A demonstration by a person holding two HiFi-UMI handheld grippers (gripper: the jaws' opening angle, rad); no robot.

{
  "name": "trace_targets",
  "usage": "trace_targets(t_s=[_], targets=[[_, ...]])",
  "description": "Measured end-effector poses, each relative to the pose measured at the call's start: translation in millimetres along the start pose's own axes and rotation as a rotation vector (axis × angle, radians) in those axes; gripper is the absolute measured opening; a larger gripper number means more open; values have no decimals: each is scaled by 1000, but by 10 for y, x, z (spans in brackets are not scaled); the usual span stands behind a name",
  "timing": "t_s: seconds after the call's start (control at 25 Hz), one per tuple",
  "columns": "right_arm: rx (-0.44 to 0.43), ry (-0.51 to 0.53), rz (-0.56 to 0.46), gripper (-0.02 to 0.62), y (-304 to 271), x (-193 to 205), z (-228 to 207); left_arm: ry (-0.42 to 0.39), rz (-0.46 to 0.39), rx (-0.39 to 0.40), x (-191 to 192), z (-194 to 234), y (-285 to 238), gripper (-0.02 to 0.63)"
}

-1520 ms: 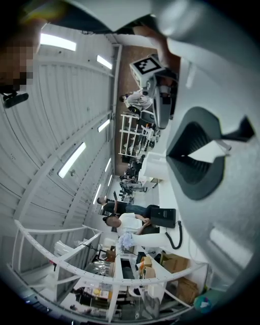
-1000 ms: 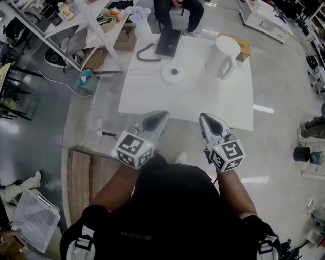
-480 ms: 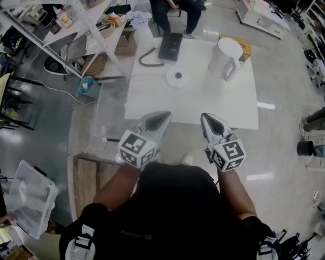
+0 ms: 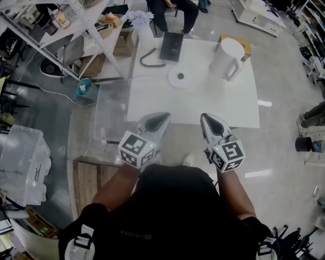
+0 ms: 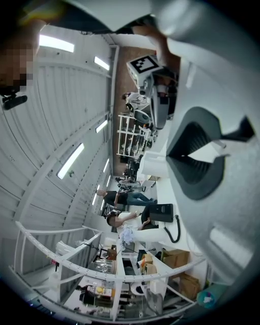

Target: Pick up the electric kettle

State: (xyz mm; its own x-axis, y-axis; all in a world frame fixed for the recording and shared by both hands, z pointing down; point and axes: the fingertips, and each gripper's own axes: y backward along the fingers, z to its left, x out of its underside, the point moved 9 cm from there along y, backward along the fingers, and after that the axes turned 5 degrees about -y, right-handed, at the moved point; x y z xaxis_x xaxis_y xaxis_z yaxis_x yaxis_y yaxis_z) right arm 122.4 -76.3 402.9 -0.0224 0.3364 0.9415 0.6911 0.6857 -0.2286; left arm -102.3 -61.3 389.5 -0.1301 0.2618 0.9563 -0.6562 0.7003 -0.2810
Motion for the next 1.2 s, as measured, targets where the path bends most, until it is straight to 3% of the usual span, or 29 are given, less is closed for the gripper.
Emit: trace_targets(t_s=[1.2], targets=[[15,1,-3,4,7,-18,88,-21,-6,13,-48,36,59,3]])
